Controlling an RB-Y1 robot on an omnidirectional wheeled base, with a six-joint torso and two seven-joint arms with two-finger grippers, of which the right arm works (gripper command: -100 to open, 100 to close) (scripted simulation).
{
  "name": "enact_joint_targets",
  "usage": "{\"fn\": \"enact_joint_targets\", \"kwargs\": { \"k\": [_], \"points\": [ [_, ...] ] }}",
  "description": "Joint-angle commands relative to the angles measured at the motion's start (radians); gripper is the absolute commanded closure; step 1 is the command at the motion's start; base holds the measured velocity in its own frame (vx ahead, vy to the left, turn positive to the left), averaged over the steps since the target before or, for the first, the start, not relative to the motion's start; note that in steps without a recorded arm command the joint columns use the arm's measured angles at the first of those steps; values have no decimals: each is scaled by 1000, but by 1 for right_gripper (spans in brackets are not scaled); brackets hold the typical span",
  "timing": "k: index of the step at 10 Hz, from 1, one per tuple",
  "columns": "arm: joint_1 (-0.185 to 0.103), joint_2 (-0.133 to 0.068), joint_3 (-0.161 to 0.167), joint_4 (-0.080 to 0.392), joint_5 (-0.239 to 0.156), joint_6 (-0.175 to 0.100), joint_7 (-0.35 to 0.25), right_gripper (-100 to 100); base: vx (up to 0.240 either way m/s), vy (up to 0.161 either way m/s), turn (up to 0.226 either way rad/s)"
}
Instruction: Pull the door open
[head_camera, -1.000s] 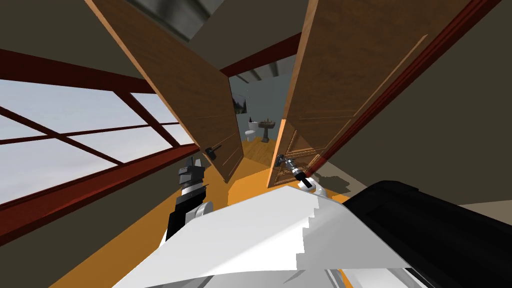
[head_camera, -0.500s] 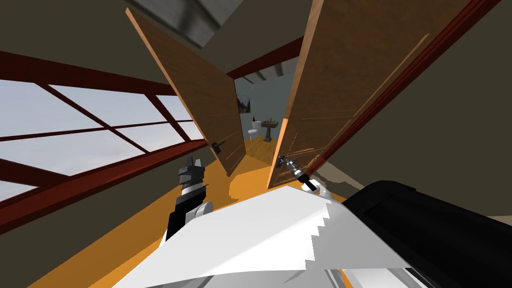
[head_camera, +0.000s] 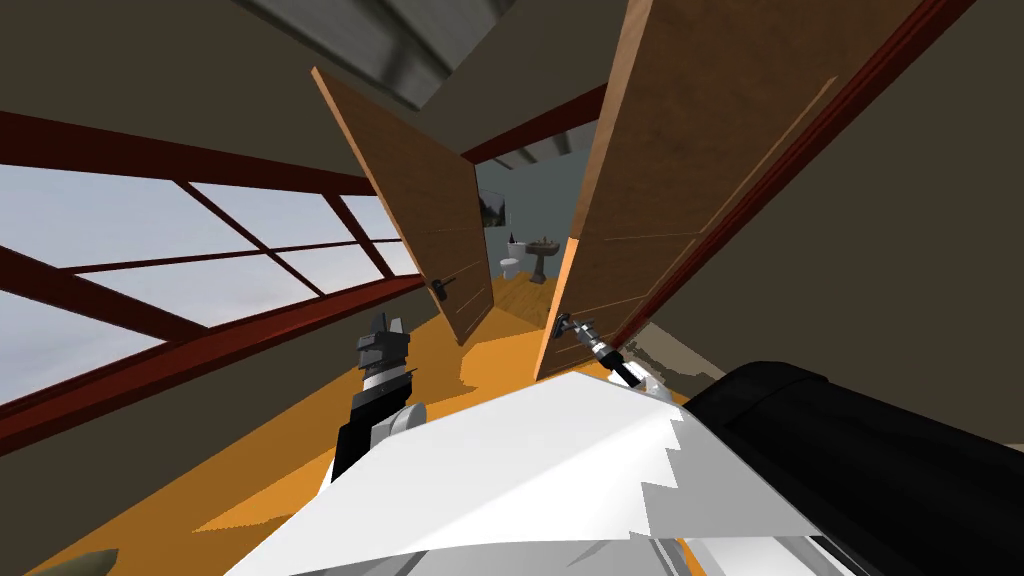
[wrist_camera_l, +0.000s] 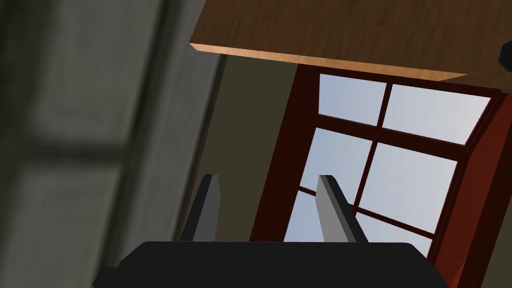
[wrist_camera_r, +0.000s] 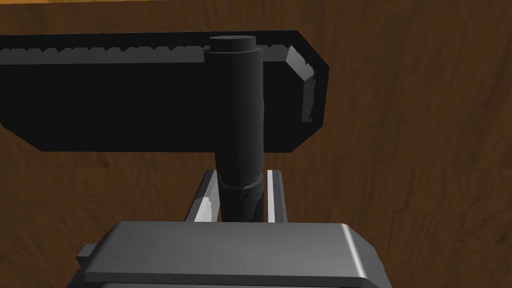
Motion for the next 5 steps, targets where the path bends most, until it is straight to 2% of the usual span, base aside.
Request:
{"fn": "enact_joint_targets", "kwargs": {
  "k": [1,5],
  "points": [
    [8,-10,-1,10,2,-27,-10,100,-201,-95,164],
    [30,-36,-7,31,8,-92,-34,100,-207,-75,135]
  ]
}}
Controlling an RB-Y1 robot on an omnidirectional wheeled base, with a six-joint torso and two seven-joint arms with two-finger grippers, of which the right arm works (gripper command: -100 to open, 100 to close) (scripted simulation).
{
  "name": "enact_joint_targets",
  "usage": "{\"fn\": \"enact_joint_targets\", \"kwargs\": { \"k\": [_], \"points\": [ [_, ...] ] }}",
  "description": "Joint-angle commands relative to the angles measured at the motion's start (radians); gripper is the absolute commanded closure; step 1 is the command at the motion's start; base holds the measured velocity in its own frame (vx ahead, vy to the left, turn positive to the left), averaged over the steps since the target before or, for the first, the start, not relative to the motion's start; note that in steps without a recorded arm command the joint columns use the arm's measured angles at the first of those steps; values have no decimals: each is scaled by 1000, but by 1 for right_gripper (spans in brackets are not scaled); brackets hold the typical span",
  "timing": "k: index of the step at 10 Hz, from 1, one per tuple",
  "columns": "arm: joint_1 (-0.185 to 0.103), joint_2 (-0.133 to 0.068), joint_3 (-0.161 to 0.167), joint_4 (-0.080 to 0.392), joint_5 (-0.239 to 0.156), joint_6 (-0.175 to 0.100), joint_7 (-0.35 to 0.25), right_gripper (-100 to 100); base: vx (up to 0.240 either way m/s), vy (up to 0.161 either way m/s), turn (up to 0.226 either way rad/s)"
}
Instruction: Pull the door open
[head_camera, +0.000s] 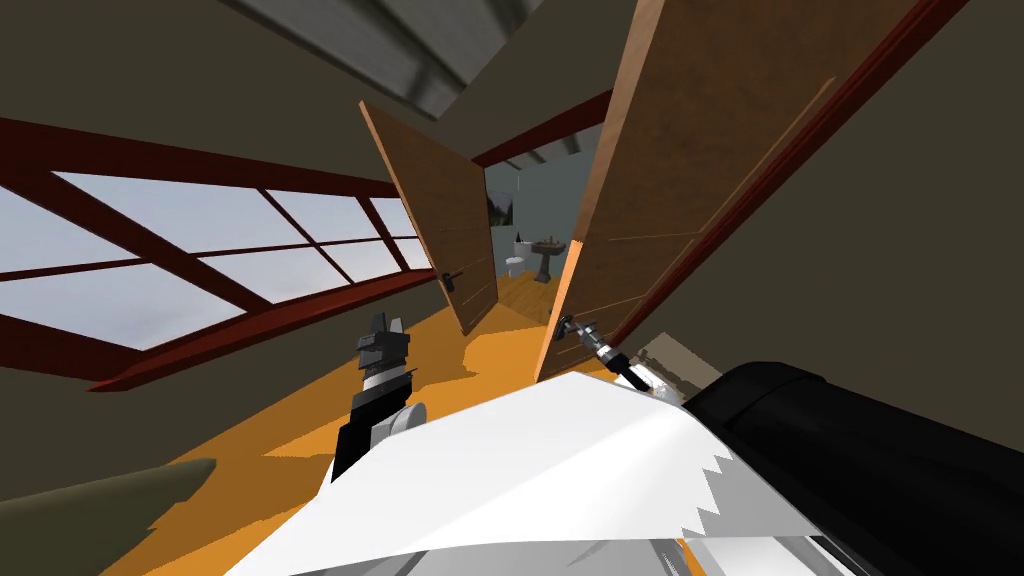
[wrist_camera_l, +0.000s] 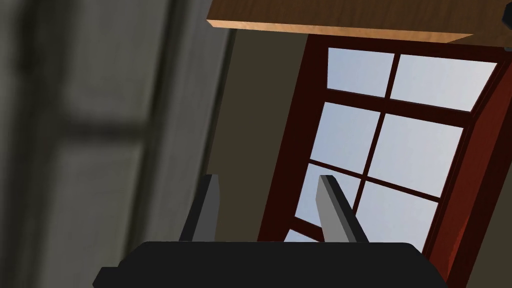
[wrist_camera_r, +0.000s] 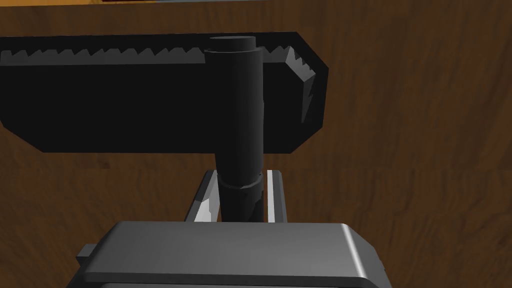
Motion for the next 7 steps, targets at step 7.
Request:
{"fn": "enact_joint_targets", "kwargs": {
  "k": [7],
  "points": [
    [24,-24,-2,22,9,-67,-23,100,-162,-61,113]
  ]
}}
